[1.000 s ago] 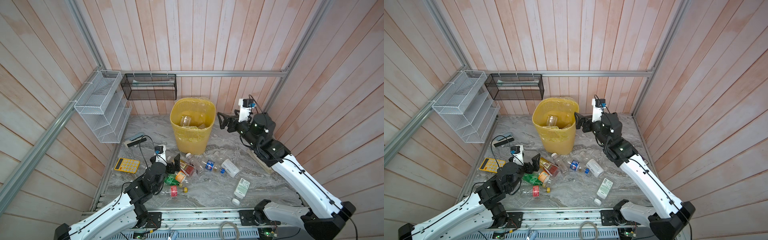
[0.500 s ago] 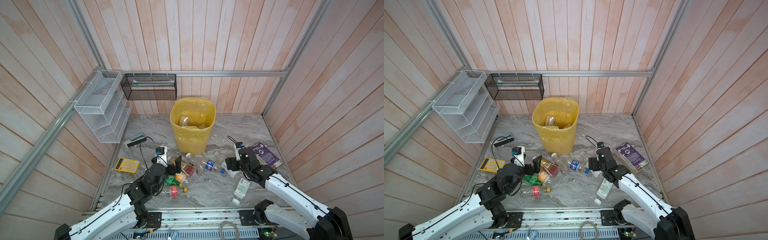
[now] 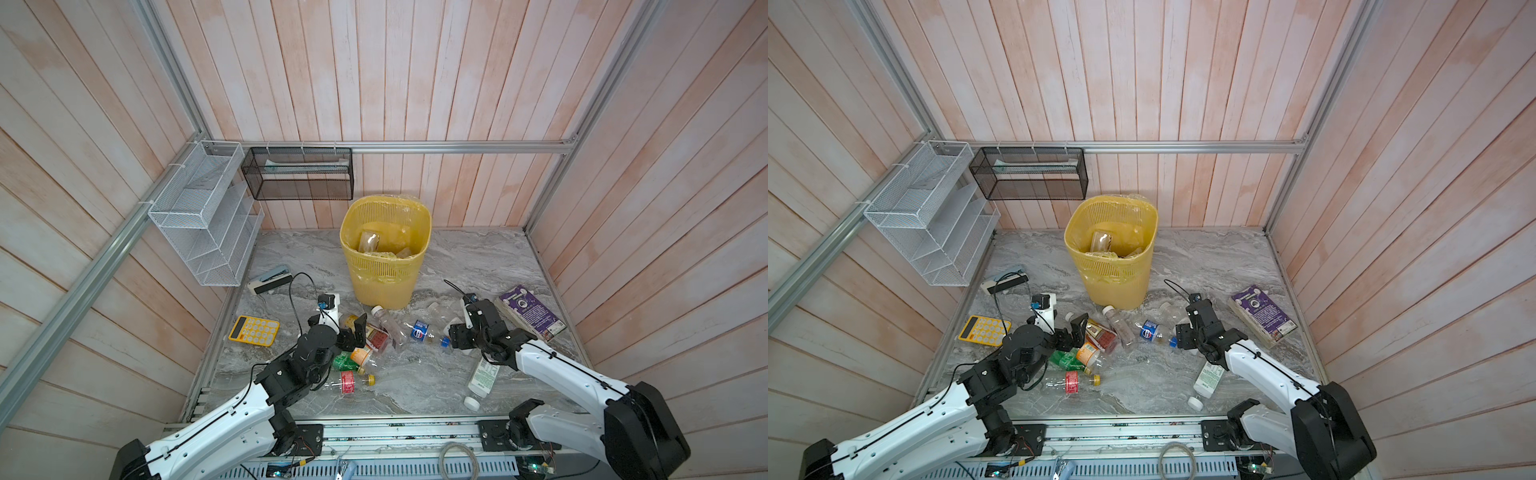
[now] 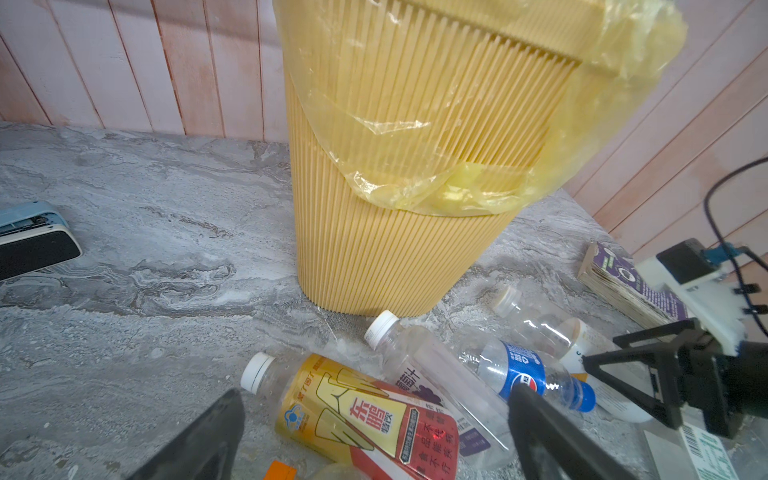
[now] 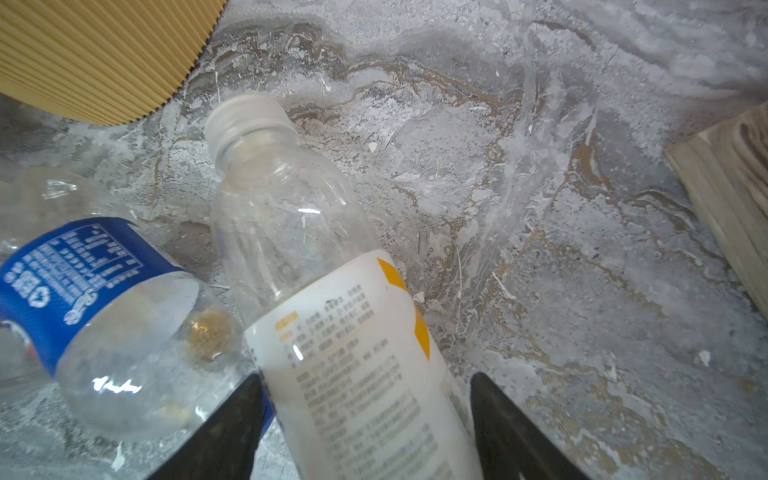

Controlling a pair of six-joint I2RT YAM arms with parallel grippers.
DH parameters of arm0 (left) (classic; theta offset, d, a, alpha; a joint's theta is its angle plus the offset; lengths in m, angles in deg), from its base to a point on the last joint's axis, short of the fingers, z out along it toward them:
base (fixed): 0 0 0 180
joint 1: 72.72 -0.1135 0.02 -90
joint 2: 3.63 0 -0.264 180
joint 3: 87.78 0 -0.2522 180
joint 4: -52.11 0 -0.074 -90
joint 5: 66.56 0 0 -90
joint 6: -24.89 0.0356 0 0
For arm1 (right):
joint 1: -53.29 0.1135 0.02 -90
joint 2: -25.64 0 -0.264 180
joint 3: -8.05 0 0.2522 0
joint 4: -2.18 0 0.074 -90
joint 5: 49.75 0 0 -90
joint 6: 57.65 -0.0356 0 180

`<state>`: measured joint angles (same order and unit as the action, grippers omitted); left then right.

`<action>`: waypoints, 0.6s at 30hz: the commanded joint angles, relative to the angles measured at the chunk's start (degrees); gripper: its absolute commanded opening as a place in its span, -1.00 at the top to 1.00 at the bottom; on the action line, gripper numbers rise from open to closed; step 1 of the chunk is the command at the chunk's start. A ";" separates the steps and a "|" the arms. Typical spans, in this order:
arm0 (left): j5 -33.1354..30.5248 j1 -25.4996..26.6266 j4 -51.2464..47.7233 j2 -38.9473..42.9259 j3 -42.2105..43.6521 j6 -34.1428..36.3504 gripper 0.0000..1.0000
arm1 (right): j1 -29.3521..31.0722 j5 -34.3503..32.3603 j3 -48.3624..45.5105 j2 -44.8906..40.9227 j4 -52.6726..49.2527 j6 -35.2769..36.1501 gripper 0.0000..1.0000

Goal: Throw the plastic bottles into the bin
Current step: 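Reach the right gripper into the pile and grasp a white-labelled clear bottle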

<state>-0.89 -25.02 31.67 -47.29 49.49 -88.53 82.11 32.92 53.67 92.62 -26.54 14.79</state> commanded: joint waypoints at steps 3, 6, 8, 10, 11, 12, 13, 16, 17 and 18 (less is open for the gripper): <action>0.94 0.36 0.00 -0.99 -0.56 -0.23 -0.99 | -0.22 2.68 2.53 3.49 1.28 1.65 -0.67; 0.70 0.46 -0.35 -1.24 -0.81 -0.23 -1.00 | -0.17 0.94 2.72 5.52 1.20 1.72 -0.66; 0.70 0.46 -0.44 -1.00 -0.67 -0.40 -1.00 | -0.39 -0.14 2.93 6.76 1.54 1.36 -0.64; 0.76 0.51 -0.27 -0.74 -0.54 -0.54 -1.00 | -0.72 -0.31 3.26 8.10 2.04 1.14 -0.61; 0.86 0.49 -0.15 -0.71 -0.30 -0.57 -1.00 | -0.76 -0.23 3.68 9.02 2.00 1.20 -0.60; 1.03 0.50 -0.02 -0.69 -0.18 -0.66 -0.99 | -0.76 -0.16 4.08 9.74 2.04 1.17 -0.59; 1.22 0.55 0.08 -0.60 -0.04 -0.75 -1.00 | -0.75 0.01 4.45 10.47 2.05 1.23 -0.58; 1.31 0.51 0.09 -0.65 0.02 -1.10 -0.99 | -0.78 0.36 5.28 11.96 2.56 1.12 -0.56; 1.23 0.55 0.01 -0.66 0.06 -1.10 -1.00 | -0.78 0.47 5.50 12.19 2.59 0.94 -0.54; 1.07 0.53 0.00 -0.59 0.03 -1.28 -1.00 | -0.78 0.52 5.73 12.23 2.72 0.77 -0.52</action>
<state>-0.54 -24.65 31.52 -48.42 49.49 -88.97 81.63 33.81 57.67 104.33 -24.51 15.84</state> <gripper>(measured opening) 0.998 0.765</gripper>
